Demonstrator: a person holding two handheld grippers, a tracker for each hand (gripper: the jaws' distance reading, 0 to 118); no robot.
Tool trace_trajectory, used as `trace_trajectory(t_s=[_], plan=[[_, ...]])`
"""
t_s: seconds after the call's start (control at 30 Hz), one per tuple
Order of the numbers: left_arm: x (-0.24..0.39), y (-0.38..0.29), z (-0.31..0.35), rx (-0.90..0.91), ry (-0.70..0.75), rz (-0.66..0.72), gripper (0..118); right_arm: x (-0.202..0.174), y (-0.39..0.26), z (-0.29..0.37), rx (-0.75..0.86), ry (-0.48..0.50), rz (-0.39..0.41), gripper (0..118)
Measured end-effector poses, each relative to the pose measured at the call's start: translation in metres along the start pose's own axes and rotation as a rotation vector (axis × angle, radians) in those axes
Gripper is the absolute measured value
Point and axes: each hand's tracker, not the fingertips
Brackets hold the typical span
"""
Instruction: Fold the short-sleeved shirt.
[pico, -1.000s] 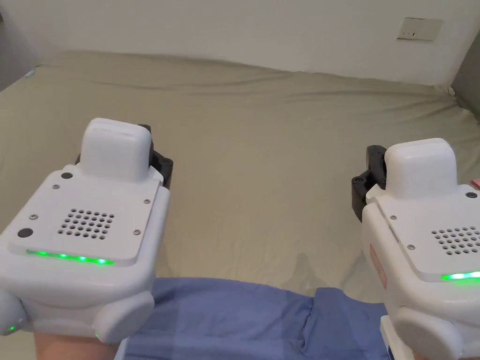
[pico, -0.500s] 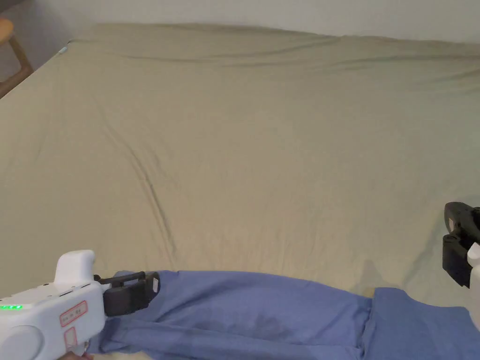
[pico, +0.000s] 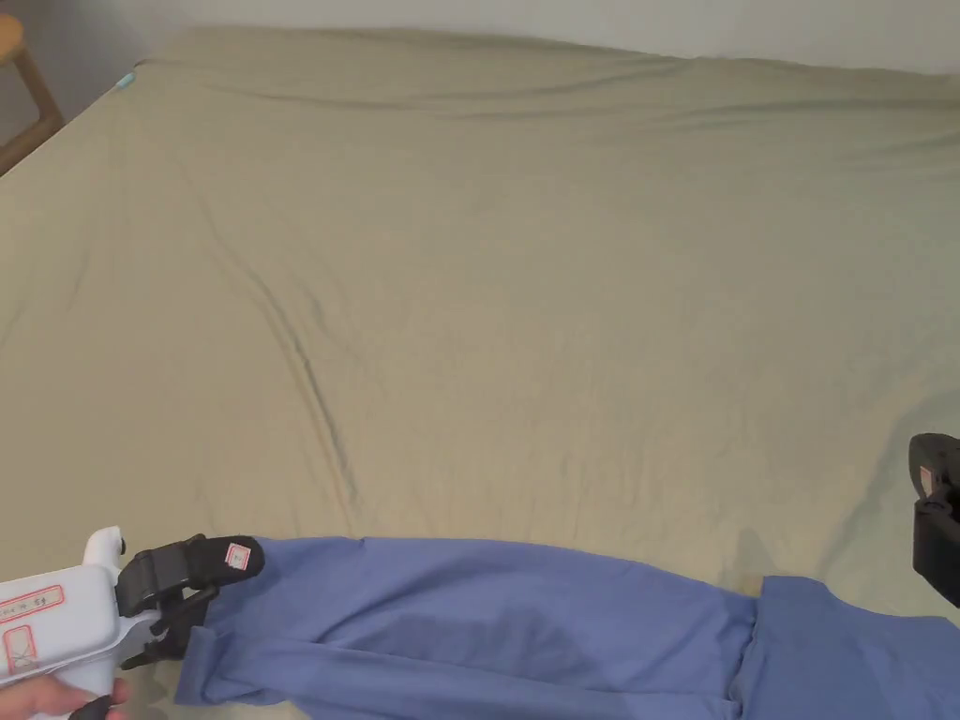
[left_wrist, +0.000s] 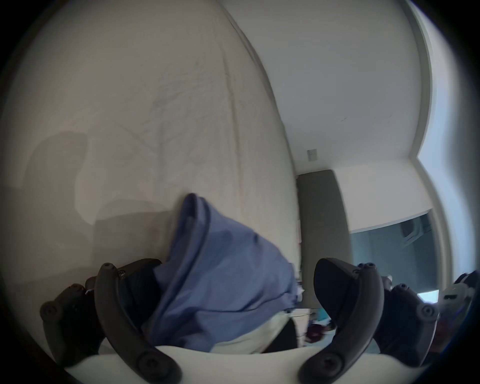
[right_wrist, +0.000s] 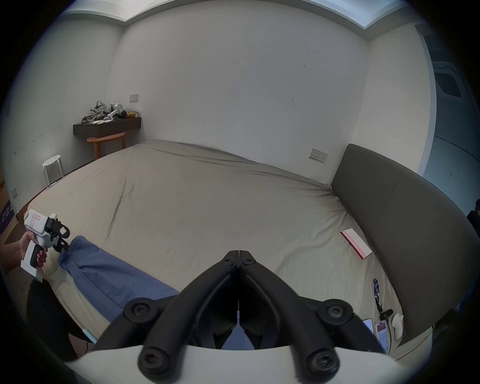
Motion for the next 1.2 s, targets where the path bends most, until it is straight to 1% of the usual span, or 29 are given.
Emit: trace_trajectory(t_s=[0.03, 0.07, 0.1, 0.13, 0.17, 0.2, 0.23, 0.27, 0.3, 0.33, 0.43, 0.6, 0.7, 0.73, 0.83, 0.87, 0.9, 1.03, 1.07, 1.13, 1.2], plan=[[-0.002, -0.002, -0.009, -0.048, -0.069, 0.057, 112, -0.001, -0.001, -0.001, -0.001, 0.002, 0.003, 2], [-0.005, -0.008, -0.026, -0.114, -0.077, 0.136, 103, -0.002, -0.001, -0.002, -0.003, 0.004, 0.004, 2], [-0.004, -0.015, -0.032, -0.125, 0.0, 0.113, 86, -0.002, -0.001, -0.002, -0.004, 0.009, 0.002, 2], [0.001, -0.02, -0.039, -0.124, 0.062, 0.054, 44, -0.003, -0.001, -0.004, -0.006, 0.013, 0.0, 2], [0.001, -0.018, -0.044, -0.1, 0.239, -0.077, 13, -0.004, -0.001, -0.004, -0.008, 0.016, -0.002, 2], [-0.005, -0.019, -0.044, -0.094, 0.135, -0.005, 13, -0.004, 0.0, -0.003, -0.009, 0.018, -0.003, 2], [-0.007, -0.014, -0.035, -0.062, 0.057, 0.114, 13, -0.004, 0.001, -0.001, -0.008, 0.021, -0.005, 2], [-0.004, -0.015, -0.035, -0.067, 0.122, 0.073, 13, -0.004, 0.002, 0.001, -0.003, 0.025, -0.005, 2], [0.003, -0.017, -0.036, -0.075, 0.126, 0.028, 13, -0.004, 0.002, 0.003, 0.001, 0.025, -0.003, 2], [0.012, -0.018, -0.037, -0.08, 0.182, -0.054, 13, -0.003, 0.003, 0.004, 0.004, 0.025, 0.002, 2], [0.032, -0.017, -0.034, -0.067, 0.276, -0.133, 12, 0.0, 0.003, 0.006, 0.008, 0.019, 0.008, 2], [0.069, -0.02, -0.029, -0.009, 0.467, -0.378, 12, 0.006, 0.002, 0.009, 0.01, 0.005, 0.0, 2], [0.083, -0.015, -0.021, 0.018, 0.558, -0.462, 12, 0.009, -0.001, 0.01, 0.008, -0.005, 0.002, 2], [0.088, -0.015, -0.019, 0.015, 0.55, -0.466, 12, 0.01, -0.002, 0.011, 0.007, -0.006, 0.001, 2], [0.094, -0.011, -0.011, 0.029, 0.605, -0.539, 12, 0.012, -0.004, 0.012, 0.007, -0.01, -0.001, 2], [0.096, -0.009, -0.007, 0.058, 0.629, -0.553, 12, 0.013, -0.005, 0.012, 0.007, -0.012, -0.002, 2], [0.096, -0.006, -0.004, 0.055, 0.641, -0.542, 12, 0.014, -0.006, 0.012, 0.008, -0.014, -0.005, 2], [0.093, 0.011, 0.027, 0.167, 0.719, -0.477, 12, 0.017, -0.008, 0.014, 0.01, -0.017, -0.017, 2], [0.094, 0.014, 0.032, 0.136, 0.749, -0.454, 12, 0.018, -0.008, 0.015, 0.011, -0.018, -0.019, 2], [0.101, 0.008, 0.039, 0.119, 0.722, -0.44, 12, 0.018, -0.009, 0.015, 0.013, -0.02, -0.019, 2], [0.118, -0.001, 0.033, 0.09, 0.718, -0.467, 12, 0.019, -0.01, 0.015, 0.014, -0.023, -0.023, 2]])
